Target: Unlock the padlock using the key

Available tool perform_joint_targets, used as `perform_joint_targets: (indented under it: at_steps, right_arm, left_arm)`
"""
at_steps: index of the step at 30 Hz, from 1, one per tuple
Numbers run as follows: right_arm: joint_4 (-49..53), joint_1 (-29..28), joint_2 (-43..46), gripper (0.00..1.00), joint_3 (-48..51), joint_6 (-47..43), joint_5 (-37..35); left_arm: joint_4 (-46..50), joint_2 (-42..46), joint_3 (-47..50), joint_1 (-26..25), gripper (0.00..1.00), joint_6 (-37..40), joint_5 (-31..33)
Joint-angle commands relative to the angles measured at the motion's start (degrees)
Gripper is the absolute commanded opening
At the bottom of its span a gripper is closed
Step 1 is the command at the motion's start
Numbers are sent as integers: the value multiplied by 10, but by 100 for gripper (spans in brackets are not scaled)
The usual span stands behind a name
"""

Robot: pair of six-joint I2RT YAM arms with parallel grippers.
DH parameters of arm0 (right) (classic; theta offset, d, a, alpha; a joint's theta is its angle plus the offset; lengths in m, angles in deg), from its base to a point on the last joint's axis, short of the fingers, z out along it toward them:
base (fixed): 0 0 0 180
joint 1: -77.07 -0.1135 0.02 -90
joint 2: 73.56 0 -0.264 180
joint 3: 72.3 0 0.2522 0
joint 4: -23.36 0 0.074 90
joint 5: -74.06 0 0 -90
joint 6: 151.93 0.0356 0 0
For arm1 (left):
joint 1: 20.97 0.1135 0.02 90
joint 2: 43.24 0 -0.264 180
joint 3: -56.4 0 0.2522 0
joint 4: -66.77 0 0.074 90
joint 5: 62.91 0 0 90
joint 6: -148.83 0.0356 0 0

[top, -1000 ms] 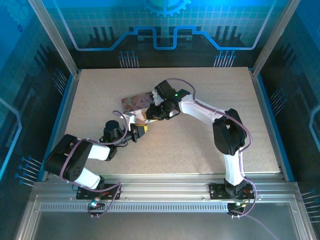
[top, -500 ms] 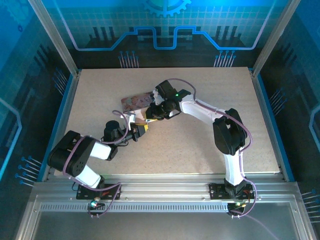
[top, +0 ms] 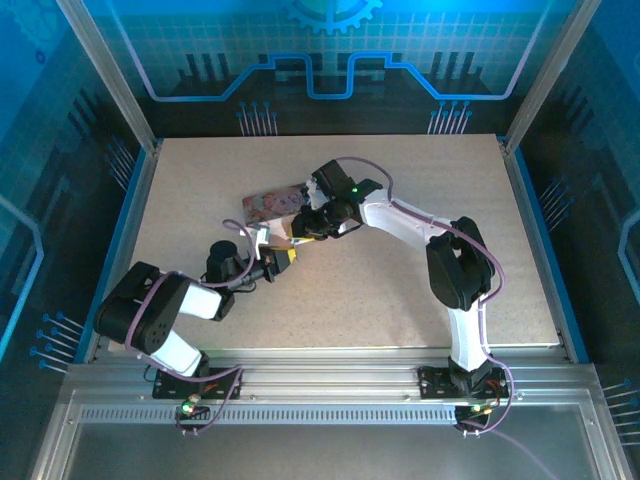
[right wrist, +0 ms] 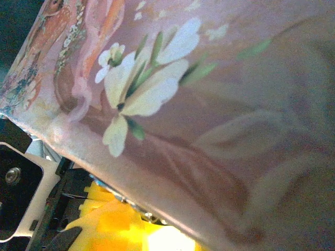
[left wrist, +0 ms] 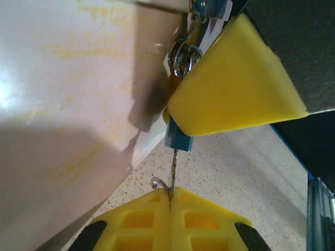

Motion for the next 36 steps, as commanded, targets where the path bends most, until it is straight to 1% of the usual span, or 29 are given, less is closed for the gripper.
perform_joint_targets:
  at_steps: [1, 5, 9, 11, 16, 18, 21, 26, 28, 30, 33, 36]
  right_arm:
    - [2, 0, 27, 0, 9, -29, 4]
    - [-11, 0, 23, 0, 18, -29, 11]
    - [-31, 0, 21, 0, 26, -29, 29]
    - [-44, 0, 23, 0, 33, -25, 38]
    - [-68, 1, 27, 0, 47, -22, 44]
    - [-71, 1, 26, 0, 51, -22, 46]
    - [-78, 1, 25, 0, 56, -17, 53]
    - [-109, 1, 24, 0, 67, 4, 74]
    - [-125, 1, 23, 0, 71, 17, 84]
    - [-115, 1, 21, 0, 68, 24, 77]
    - [-77, -2, 25, 0, 60, 13, 39]
    - [-76, -5, 25, 0, 64, 15, 39]
  left_arm:
    - [-20, 45, -25, 7, 0, -13, -70]
    - [22, 70, -36, 12, 0, -9, -94]
    - [20, 68, -49, 23, 0, -31, -128]
    - [6, 59, -51, 27, 0, -45, -136]
    - [-73, 23, -49, 37, 0, -96, -151]
    - [-82, 14, -48, 39, 0, -100, -139]
    - [-45, 18, -46, 39, 0, -75, -108]
    - [-70, 0, -51, 39, 0, -94, -116]
    - [-69, 1, -46, 39, 0, -89, -100]
    - [-40, 21, -32, 38, 0, -65, -60]
    - [33, 84, -15, 35, 0, -15, -9]
    - [125, 149, -22, 32, 0, 31, 8]
